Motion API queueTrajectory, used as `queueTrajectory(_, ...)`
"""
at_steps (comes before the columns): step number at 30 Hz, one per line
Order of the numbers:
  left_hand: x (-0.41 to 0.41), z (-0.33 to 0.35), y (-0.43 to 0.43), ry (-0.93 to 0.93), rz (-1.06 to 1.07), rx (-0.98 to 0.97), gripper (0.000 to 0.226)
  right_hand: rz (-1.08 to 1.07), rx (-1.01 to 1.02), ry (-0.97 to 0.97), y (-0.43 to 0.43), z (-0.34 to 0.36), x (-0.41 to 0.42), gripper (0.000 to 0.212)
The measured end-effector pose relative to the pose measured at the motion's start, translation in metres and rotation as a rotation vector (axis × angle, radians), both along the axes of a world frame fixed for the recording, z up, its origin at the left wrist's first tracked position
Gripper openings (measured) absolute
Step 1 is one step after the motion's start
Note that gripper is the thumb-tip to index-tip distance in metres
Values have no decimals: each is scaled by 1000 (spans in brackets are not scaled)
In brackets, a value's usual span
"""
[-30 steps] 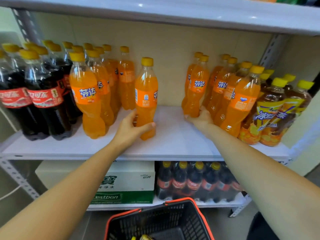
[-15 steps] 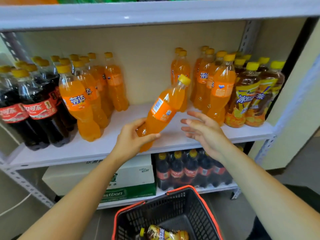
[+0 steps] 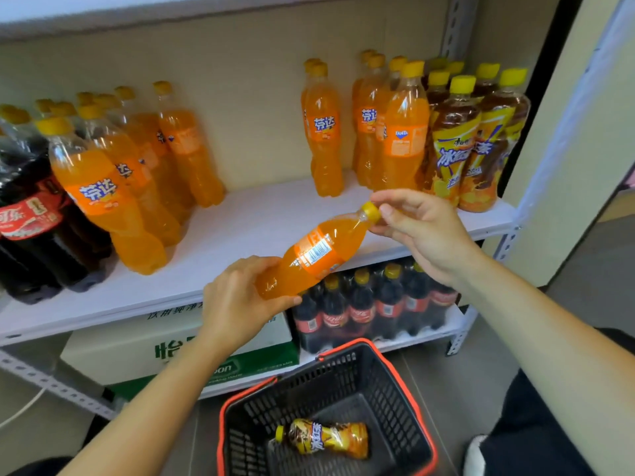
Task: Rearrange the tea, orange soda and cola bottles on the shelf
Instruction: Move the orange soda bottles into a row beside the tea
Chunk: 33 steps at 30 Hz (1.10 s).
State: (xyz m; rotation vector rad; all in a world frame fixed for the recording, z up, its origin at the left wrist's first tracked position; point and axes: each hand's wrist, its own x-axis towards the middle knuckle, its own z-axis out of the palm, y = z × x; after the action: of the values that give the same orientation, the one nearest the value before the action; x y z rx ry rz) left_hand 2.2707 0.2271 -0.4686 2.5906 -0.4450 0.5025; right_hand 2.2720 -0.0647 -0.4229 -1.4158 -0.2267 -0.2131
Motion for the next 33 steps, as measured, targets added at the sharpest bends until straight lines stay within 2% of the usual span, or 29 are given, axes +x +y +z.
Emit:
queueTrajectory(3, -3, -3, 0, 43, 0, 15, 78, 14, -41, -2, -3, -1, 0, 22)
queueTrajectory(5, -6, -3, -2, 127, -14, -46, 87, 53, -47, -15, -6, 0, 1, 25)
queueTrajectory(7, -11, -1, -4, 299, -74, -196, 90, 112, -40, -27, -8, 1, 1, 27)
queueTrajectory(12, -17, -4, -7, 687, -296, -539, 55, 163, -62, -51, -7, -2, 4, 30)
queueTrajectory(16, -23, -6, -10, 879, -418, -725, 66, 205, -22, -37, -6, -3, 6, 35)
queueTrajectory(21, -30, -9, -13, 942, -476, -802, 53, 275, -38, -3, -8, -1, 7, 41)
queueTrajectory(25, -33, -10, -13, 981, -489, -812, 53, 292, -100, 2, -9, 5, 3, 40)
queueTrajectory(29, -37, -10, -19, 1038, -510, -821, 56, 162, -117, 2, -3, 5, 0, 30)
queueTrajectory(33, -38, -8, -31, 910, -423, -716, 68, 62, -104, 23, 5, -1, 2, 18)
